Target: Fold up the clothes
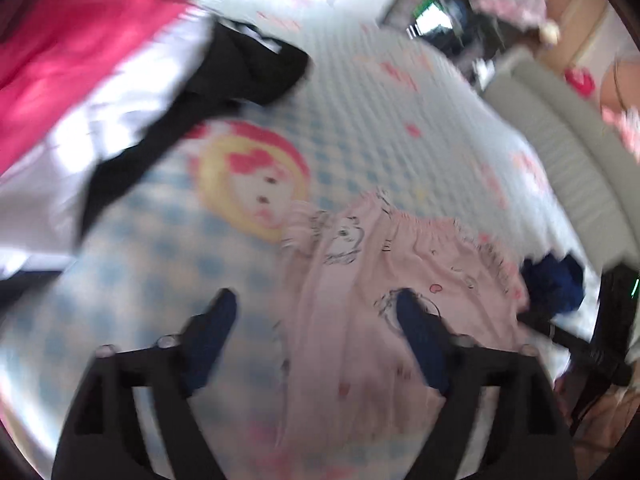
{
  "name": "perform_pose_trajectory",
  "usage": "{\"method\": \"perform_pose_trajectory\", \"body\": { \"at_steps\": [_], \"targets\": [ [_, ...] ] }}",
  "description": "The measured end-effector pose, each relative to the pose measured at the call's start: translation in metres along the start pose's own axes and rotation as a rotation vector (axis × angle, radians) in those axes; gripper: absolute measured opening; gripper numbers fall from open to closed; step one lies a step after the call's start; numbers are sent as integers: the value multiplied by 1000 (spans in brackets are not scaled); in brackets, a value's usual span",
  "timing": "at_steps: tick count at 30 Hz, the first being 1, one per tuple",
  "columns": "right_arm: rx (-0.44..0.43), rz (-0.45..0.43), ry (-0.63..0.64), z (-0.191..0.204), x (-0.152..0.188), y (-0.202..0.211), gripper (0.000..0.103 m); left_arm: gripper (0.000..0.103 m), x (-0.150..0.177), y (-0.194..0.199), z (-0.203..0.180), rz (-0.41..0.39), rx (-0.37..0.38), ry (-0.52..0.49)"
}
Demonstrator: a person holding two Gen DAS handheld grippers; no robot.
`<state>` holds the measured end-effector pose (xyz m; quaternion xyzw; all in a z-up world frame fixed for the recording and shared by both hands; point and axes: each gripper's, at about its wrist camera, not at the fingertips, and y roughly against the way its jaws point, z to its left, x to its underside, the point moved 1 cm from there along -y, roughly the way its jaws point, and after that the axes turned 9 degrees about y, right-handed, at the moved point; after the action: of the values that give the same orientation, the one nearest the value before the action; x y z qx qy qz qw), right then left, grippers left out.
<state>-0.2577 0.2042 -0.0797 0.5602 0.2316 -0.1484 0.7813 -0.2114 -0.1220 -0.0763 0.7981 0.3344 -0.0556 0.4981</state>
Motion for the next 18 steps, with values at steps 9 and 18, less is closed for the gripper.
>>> {"method": "perform_pose_trajectory", "body": {
  "at_steps": [9,18],
  "targets": [
    [-41,103,-30,-3,50,-30,91,70,34,-28,-5,87,-51,-42],
    [-46,-7,92,31,40,25,11,16,69,5,-59,99,34,-182]
  ]
}}
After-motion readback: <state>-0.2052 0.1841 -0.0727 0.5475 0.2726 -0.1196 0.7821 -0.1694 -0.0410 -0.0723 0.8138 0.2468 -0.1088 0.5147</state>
